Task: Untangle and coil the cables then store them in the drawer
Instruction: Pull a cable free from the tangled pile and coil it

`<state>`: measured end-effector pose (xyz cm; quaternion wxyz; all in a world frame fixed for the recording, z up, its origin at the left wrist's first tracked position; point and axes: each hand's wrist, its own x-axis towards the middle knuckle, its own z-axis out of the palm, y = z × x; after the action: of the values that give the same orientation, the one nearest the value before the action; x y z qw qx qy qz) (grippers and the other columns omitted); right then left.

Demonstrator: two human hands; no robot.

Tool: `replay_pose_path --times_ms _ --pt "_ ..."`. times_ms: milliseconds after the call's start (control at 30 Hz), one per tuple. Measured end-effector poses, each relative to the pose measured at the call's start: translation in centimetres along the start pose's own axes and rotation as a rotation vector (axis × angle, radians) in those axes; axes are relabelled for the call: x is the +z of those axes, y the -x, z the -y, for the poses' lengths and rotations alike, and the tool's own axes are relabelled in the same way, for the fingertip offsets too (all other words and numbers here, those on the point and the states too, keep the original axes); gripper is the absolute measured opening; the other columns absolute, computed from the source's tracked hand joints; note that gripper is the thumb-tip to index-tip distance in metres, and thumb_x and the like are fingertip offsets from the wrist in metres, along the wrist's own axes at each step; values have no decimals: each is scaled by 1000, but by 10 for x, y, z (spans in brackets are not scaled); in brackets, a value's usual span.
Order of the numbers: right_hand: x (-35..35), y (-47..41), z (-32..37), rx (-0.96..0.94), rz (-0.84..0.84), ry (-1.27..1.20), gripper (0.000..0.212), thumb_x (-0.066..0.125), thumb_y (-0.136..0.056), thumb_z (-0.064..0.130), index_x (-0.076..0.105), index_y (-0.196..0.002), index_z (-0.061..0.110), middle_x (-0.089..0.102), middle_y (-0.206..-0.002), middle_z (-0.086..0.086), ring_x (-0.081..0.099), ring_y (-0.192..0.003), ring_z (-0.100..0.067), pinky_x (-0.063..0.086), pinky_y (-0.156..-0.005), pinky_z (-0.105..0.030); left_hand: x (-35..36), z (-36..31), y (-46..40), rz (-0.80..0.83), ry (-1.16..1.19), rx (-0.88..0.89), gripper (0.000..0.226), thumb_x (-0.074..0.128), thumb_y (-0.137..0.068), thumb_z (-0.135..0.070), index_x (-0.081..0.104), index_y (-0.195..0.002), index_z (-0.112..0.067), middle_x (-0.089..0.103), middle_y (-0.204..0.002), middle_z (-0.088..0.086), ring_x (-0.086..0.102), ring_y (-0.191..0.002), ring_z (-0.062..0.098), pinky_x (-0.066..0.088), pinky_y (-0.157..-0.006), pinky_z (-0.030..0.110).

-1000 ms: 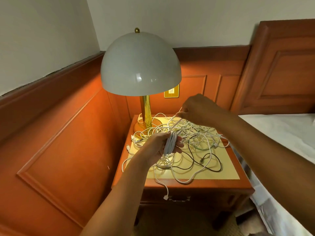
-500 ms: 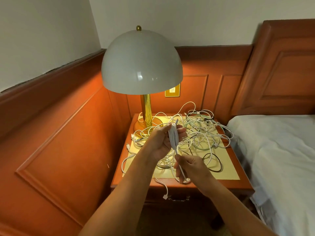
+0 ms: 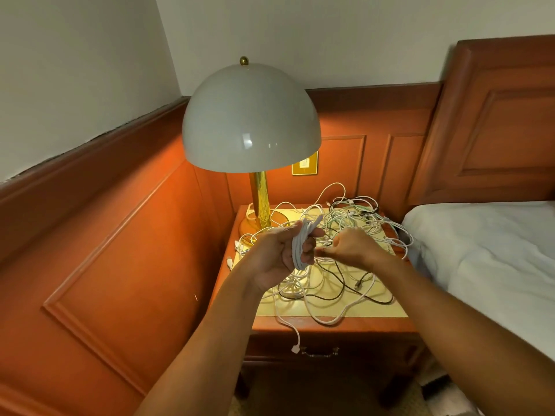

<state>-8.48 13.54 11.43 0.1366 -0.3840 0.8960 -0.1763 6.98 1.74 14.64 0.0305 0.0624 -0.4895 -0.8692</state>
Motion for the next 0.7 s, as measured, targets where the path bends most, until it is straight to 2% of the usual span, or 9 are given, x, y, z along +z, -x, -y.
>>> replay_pose_path --times_ms 67,133,233,333,400,467,533,600,700 --pt "-22 -7 8 -77 -14 47 55 64 -79 63 51 -60 13 44 -57 1 39 -56 -16 27 -50 -28 2 -1 0 32 -58 -5 38 40 -98 -25 62 -102 6 52 -65 5 50 -56 13 45 -58 24" --pt "-42 -12 18 -190 -48 81 35 66 -89 39 63 -77 6 53 -72 -1 49 -70 -18 32 -55 -27 2 0 -3 53 -94 -37 44 37 -99 -31 60 -104 6 57 -65 3 49 -57 12 42 -58 24" --pt "-67 -13 33 -315 -103 145 20 68 -90 24 67 -96 6 59 -96 -4 55 -91 -19 43 -74 -31 0 5 -11 63 -123 -118 70 21 -101 -52 62 -100 4 55 -66 6 50 -58 13 43 -56 23" --pt "-78 -4 46 -364 -127 266 18 72 -86 27 63 -82 12 59 -84 1 52 -81 -16 38 -64 -28 -3 8 -19 36 -212 -135 83 13 -96 -62 65 -97 3 56 -67 6 52 -60 14 45 -58 23" --pt "-76 3 51 -356 -139 329 27 72 -86 28 54 -69 17 52 -73 3 48 -73 -16 35 -60 -28 -2 10 -25 25 -273 -142 85 10 -95 -64 64 -98 3 56 -68 7 51 -60 15 45 -58 23" --pt "-73 9 53 -331 -145 301 26 69 -88 27 60 -71 10 54 -70 -4 48 -66 -17 36 -59 -29 -2 11 -33 -3 -322 -139 87 11 -92 -66 63 -100 3 55 -68 7 52 -60 15 45 -58 24" --pt "-71 16 52 -258 -115 139 27 63 -91 22 68 -76 0 61 -71 -15 47 -59 -17 34 -57 -29 -3 11 -39 -49 -364 -110 85 11 -92 -67 62 -100 1 55 -68 6 52 -61 14 45 -59 24" --pt "-69 30 51 -184 -64 -152 20 56 -92 9 70 -84 -2 67 -80 -20 51 -58 -19 39 -55 -29 -5 12 -43 -94 -364 -77 80 12 -94 -65 61 -96 -2 56 -70 6 53 -63 15 45 -62 26" --pt "-45 54 47 -112 6 -696 21 49 -92 -5 64 -99 8 69 -80 -18 57 -55 -19 50 -51 -29 -6 10 -46 -160 -263 -49 69 17 -101 -57 59 -104 -3 58 -75 10 56 -67 18 47 -71 30"
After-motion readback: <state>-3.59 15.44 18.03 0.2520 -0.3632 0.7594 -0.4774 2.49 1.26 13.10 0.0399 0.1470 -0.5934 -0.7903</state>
